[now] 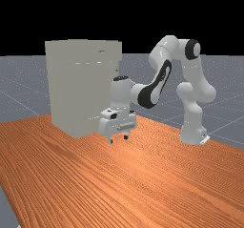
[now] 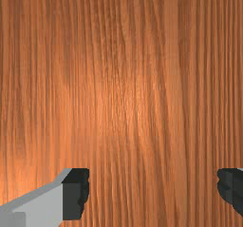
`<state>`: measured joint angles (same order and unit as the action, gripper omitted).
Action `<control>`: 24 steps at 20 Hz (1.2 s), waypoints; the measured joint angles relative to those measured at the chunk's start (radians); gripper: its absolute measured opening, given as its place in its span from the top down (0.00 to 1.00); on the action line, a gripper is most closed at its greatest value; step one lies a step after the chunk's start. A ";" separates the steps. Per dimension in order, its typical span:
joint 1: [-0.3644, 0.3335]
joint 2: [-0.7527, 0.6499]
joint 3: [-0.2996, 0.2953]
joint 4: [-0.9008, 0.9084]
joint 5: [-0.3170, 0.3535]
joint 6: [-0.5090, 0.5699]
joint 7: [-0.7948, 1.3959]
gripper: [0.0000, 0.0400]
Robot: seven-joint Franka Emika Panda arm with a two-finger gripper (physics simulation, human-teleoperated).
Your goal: Open the drawer
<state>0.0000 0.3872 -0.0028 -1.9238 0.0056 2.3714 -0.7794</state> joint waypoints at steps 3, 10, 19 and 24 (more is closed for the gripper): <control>0.002 -0.010 -0.031 -0.014 -0.030 -0.037 0.045 0.14; 0.003 -0.414 -0.082 0.037 -0.033 -0.539 0.979 0.92; -0.007 -0.582 -0.064 0.030 -0.042 -0.593 1.511 1.00; -0.012 -0.675 -0.063 0.127 -0.052 -0.630 1.515 1.00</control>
<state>-0.0120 -0.2877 -0.0661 -1.7968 -0.0467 1.7415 0.7352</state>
